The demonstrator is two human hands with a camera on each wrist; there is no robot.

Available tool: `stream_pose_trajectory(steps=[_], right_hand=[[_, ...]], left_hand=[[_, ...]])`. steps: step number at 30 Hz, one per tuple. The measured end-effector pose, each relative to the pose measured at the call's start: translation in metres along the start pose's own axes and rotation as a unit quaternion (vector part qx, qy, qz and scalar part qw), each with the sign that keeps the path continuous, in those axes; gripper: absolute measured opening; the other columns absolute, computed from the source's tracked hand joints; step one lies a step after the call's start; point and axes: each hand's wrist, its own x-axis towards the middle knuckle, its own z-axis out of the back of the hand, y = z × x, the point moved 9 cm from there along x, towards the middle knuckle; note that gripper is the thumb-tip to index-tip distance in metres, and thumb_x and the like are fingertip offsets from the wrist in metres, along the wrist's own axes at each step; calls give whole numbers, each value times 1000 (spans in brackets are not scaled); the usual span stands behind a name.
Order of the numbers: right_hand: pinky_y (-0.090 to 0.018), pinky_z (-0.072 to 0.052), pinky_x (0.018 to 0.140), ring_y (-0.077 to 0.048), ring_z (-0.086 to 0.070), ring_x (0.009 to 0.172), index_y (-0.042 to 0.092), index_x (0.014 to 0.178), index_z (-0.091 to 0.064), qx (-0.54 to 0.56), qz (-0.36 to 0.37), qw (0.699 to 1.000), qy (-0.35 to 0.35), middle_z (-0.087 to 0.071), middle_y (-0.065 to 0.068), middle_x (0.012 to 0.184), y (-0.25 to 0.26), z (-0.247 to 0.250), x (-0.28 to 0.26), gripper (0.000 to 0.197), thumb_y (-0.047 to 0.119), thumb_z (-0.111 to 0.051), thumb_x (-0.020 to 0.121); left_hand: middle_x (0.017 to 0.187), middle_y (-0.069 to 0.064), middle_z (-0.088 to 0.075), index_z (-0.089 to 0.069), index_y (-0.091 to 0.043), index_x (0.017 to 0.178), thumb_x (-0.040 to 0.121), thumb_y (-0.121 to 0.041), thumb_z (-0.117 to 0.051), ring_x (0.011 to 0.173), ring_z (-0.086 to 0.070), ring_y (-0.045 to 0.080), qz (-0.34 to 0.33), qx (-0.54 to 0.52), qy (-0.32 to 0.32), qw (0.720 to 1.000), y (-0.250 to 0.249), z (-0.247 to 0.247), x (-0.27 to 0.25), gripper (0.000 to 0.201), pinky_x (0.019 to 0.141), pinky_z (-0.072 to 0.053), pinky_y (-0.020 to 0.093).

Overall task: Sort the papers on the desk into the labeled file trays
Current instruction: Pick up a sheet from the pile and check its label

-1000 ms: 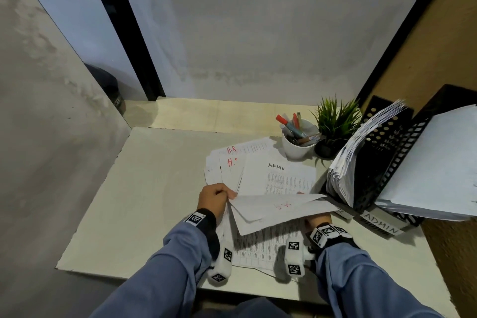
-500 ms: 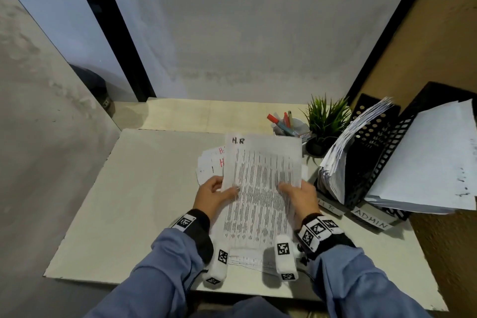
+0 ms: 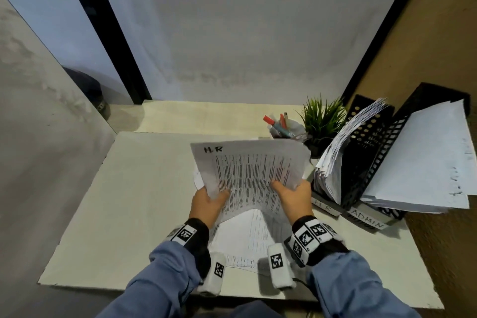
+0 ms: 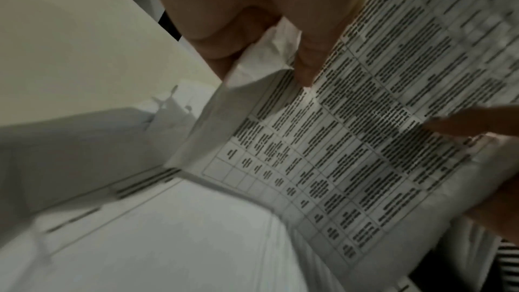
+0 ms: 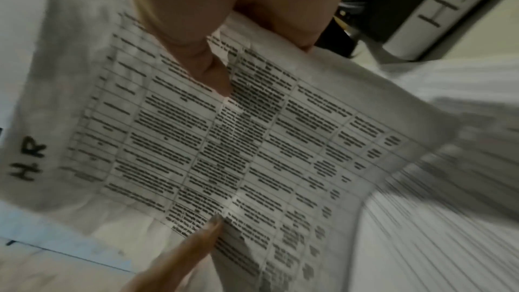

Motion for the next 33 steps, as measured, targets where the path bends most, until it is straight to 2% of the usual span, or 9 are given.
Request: stream_pose_trajectory(steps=[3, 6, 8, 10, 14, 22, 25, 29, 33], right_hand=[[-19, -58, 63, -5, -61, 70, 8, 88, -63, -65, 90, 994, 1, -64, 1, 81, 43, 11, 9, 8, 1, -62, 85], [-21, -49, 81, -9, -54, 92, 12, 126, -53, -197, 214, 951, -110, -57, -1, 106, 95, 42, 24, 40, 19, -60, 87], [-34, -40, 97, -21, -42, 117, 10, 141, -35, -313, 182, 904, -228, -45, -9, 127, 105, 71, 44, 69, 36, -62, 84], [-45, -34, 105, -34, -33, 131, 3, 147, -17, -351, 30, 901, -252, -32, -18, 143, 82, 96, 73, 94, 43, -68, 78], [-34, -45, 83, -36, -55, 106, -8, 132, -40, -244, -132, 942, -189, -53, -23, 120, 37, 119, 99, 60, 12, -62, 81], [-22, -37, 55, -19, -47, 57, 18, 82, -57, -216, 0, 969, -117, -50, -3, 67, 73, 153, 106, 28, -6, -42, 77], [-14, -29, 38, -14, -41, 37, 14, 86, -59, -193, 13, 975, -108, -45, -3, 55, 91, 163, 104, 29, -7, -43, 76], [-24, -36, 55, -21, -45, 55, 16, 64, -55, -200, 31, 973, -113, -47, -4, 57, 112, 167, 106, 15, 6, -45, 64], [-42, -52, 78, -36, -62, 87, 10, 89, -64, -277, 27, 953, -120, -65, -18, 88, 116, 165, 113, 38, 14, -45, 56]], left_hand=[[65, 2, -58, -58, -11, 71, 86, -13, -64, 55, -53, 9, -45, 8, -22, 999, -42, 6, 2, 16, 56, -43, 20], [60, 9, -46, -56, -1, 66, 85, -13, -63, 53, -41, 13, -100, 39, -14, 994, -100, 2, 6, 23, 50, -35, 24], [59, 12, -47, -56, 10, 69, 84, -12, -61, 52, -42, 15, -140, 68, 1, 988, -141, -6, 11, 27, 46, -36, 26], [57, 16, -54, -60, 5, 66, 83, -15, -61, 49, -47, 19, -196, 138, 12, 971, -181, -17, 15, 26, 48, -42, 31], [69, 20, -67, -65, 0, 68, 81, -16, -61, 63, -64, 31, -259, 254, 59, 930, -236, -60, 18, 21, 61, -53, 39], [58, -2, -53, -69, -9, 87, 84, -17, -59, 55, -52, 14, -300, 363, 144, 870, -269, -164, 18, 13, 48, -37, 19], [71, 8, -61, -68, -2, 92, 83, -15, -58, 68, -57, 25, -310, 407, 165, 843, -262, -203, 17, 19, 63, -51, 29], [78, 12, -58, -67, 1, 97, 83, -12, -57, 81, -62, 30, -305, 436, 189, 825, -246, -246, 18, 21, 66, -46, 30], [95, 18, -66, -65, 0, 97, 86, -12, -56, 91, -64, 33, -270, 439, 209, 831, -223, -279, 24, 18, 75, -50, 34]])
